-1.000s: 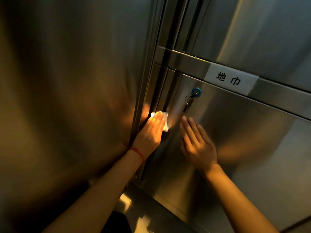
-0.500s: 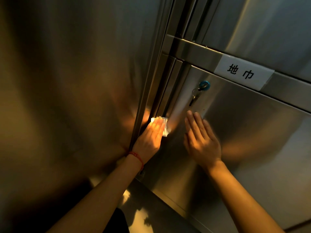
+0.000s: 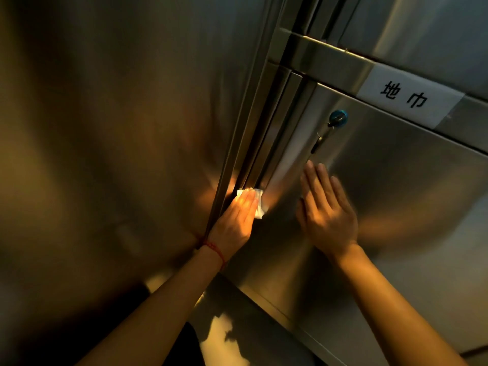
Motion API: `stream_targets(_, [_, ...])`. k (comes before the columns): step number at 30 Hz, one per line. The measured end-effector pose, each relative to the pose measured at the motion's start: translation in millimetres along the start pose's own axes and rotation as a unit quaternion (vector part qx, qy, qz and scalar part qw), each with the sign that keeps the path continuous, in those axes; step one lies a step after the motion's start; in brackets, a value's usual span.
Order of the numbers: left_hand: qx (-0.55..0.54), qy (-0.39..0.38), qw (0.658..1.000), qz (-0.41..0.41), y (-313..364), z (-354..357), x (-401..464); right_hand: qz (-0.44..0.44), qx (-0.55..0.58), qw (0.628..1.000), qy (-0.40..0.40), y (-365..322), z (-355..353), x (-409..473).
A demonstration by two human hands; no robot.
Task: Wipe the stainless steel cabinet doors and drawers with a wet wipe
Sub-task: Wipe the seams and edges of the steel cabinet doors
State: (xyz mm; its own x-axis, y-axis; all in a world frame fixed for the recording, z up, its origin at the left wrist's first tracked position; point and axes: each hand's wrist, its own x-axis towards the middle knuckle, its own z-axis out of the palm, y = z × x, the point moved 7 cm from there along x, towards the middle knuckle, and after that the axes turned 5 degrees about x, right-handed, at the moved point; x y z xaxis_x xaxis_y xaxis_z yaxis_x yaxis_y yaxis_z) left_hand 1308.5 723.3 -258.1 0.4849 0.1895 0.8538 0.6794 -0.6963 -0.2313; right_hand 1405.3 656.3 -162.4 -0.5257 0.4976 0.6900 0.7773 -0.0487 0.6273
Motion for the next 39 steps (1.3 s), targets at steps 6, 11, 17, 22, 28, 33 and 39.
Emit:
stream_targets(6, [-0.010,-0.021,1.000,0.000,2.3,4.6,-5.7,0.001,-0.006,1.000,-0.001,-0.1,2.8,-1.3])
stream_targets(11, [-0.008,-0.042,0.999,-0.030,2.2,0.7,-1.4,0.000,-0.006,1.000,-0.002,0.4,4.2,-2.4])
stream_targets(17, [-0.040,-0.029,0.994,-0.102,-5.6,-14.5,15.6,-0.002,-0.002,1.000,0.001,0.0,3.5,-3.0])
stream_targets(22, [-0.073,-0.007,0.985,-0.154,-10.0,-29.3,23.9,-0.002,0.000,1.000,-0.001,-0.4,2.8,-1.9])
stream_targets(28, [-0.092,0.014,0.978,-0.189,-16.4,-35.4,31.0,-0.002,-0.002,1.000,-0.009,-2.0,1.6,0.0])
stream_targets(33, [-0.080,0.007,0.983,-0.163,-19.1,-31.2,36.5,-0.002,0.001,1.000,-0.012,-0.8,1.5,0.4])
stream_targets(39, [-0.082,0.040,0.988,-0.126,-21.7,-34.6,47.6,0.005,0.008,1.000,-0.010,-0.6,3.4,-0.7])
